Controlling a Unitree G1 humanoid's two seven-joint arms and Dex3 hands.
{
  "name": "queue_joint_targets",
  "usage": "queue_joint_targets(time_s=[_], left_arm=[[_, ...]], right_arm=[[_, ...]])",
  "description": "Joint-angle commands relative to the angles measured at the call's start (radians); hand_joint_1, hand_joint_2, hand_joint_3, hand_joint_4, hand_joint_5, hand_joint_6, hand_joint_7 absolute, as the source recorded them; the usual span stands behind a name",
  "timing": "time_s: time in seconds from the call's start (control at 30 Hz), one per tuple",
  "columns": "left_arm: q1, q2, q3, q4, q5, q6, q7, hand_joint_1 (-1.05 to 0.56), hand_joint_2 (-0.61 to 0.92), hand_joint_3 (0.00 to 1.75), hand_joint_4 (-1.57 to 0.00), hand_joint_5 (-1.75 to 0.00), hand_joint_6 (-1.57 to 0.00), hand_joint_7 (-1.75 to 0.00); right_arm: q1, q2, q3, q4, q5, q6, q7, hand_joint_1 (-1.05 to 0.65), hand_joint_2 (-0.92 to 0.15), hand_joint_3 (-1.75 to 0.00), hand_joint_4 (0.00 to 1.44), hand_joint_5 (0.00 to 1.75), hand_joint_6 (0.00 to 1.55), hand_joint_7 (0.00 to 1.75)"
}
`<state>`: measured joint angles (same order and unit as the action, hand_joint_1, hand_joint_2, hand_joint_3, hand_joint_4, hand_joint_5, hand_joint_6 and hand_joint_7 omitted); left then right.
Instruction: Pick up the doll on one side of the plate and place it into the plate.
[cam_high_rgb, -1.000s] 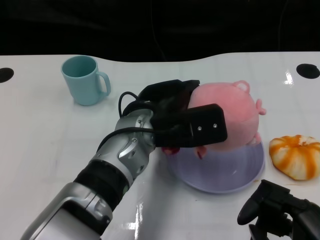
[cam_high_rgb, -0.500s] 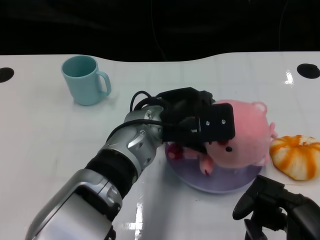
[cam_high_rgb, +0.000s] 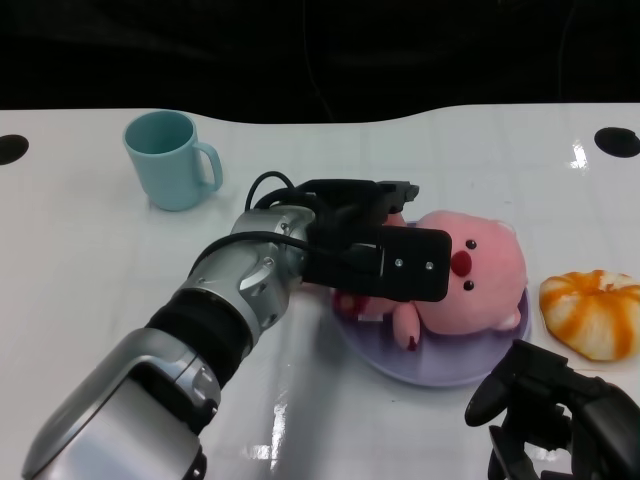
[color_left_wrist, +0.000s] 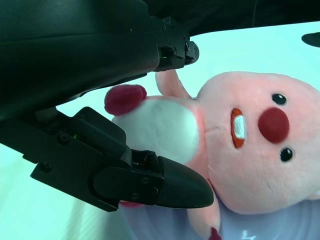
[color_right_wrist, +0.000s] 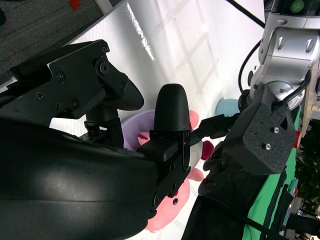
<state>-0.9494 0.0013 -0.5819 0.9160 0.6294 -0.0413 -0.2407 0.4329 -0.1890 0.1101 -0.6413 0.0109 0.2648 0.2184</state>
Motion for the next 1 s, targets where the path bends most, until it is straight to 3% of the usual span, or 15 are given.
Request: queue_joint_targets(time_s=[0.03, 0.47, 0.63, 0.77, 0.87, 1.0], left_arm=[[0.016, 0.047, 0.013, -0.094, -0.004, -0.009, -0.022, -1.05, 0.92, 0.42, 0.00, 0.00, 0.00, 0.00], [0.255, 0.209, 0.122, -0.578, -0.077, -0.013, -0.078, -1.02, 0.92, 0.42, -0.10, -0.07, -0.08, -0.04], [0.393, 0.225, 0.208, -0.705, -0.161, -0.056, -0.032, -0.75, 0.92, 0.35, -0.27, -0.19, -0.24, -0.12], [0.488, 0.212, 0.282, -0.768, -0.252, -0.093, -0.007, -0.65, 0.92, 0.33, -0.34, -0.25, -0.32, -0.15], [0.577, 0.196, 0.355, -0.812, -0.372, -0.150, 0.000, -0.43, 0.92, 0.24, -0.33, -0.80, -0.50, -0.18], [0.669, 0.196, 0.406, -0.859, -0.469, -0.198, -0.011, -0.36, 0.92, 0.24, -0.39, -0.97, -0.60, -0.21]], right_arm=[[0.003, -0.007, -0.022, 0.015, 0.020, -0.028, 0.007, 0.00, -0.64, -1.09, 0.57, 1.75, 0.47, 1.55], [0.013, -0.014, -0.036, 0.017, 0.020, -0.040, 0.012, -0.03, -0.66, -1.06, 0.56, 1.75, 0.48, 1.52], [0.020, -0.014, -0.032, 0.019, 0.012, -0.055, 0.012, -0.03, -0.66, -1.04, 0.56, 1.75, 0.49, 1.52], [0.019, -0.012, -0.032, 0.027, 0.015, -0.065, 0.014, -0.02, -0.66, -1.04, 0.57, 1.75, 0.49, 1.52], [0.011, -0.015, -0.033, 0.026, 0.008, -0.057, 0.012, -0.03, -0.63, -1.06, 0.58, 1.74, 0.51, 1.52], [0.009, -0.013, -0.036, 0.019, 0.021, -0.043, 0.015, -0.03, -0.64, -1.08, 0.58, 1.74, 0.51, 1.51]])
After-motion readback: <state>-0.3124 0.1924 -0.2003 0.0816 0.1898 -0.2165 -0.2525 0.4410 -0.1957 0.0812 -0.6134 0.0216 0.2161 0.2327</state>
